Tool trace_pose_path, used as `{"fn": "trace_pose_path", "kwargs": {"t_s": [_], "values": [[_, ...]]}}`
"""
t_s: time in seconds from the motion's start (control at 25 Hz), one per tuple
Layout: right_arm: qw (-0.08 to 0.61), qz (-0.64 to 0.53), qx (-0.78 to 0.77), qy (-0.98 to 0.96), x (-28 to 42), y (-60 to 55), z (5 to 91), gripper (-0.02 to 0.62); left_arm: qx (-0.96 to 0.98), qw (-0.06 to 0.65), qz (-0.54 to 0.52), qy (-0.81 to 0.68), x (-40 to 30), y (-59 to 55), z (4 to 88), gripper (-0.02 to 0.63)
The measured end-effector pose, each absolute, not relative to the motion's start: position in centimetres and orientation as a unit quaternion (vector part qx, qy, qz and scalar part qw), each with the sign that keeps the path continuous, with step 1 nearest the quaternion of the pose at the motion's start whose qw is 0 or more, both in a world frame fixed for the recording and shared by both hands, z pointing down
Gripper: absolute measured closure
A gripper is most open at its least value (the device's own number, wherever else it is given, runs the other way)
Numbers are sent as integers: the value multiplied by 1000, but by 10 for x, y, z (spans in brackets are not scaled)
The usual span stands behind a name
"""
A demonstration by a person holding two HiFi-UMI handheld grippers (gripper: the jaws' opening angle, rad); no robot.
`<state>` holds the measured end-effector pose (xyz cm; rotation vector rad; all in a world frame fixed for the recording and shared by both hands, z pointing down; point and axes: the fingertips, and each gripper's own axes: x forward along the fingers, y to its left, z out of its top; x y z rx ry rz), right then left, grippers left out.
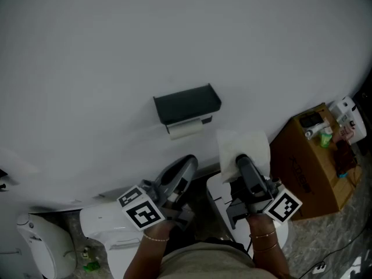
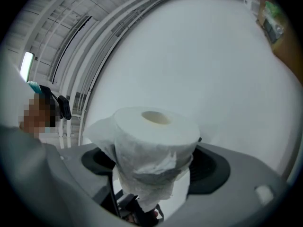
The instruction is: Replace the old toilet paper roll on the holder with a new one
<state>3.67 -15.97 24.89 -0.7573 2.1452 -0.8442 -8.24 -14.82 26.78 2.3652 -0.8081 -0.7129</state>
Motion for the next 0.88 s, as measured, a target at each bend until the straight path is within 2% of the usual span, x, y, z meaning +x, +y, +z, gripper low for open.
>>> {"fn": "trace_pose_path", "kwargs": {"t_s": [0.48,0.88], "values": [[351,-331,-314,818,1,-206,266,146,884,301,-248,-259,-90,-192,289,600],[343,-321,-326,820,17,-212,268,146,863,330,-263,-277,-86,-201,304,600]]}}
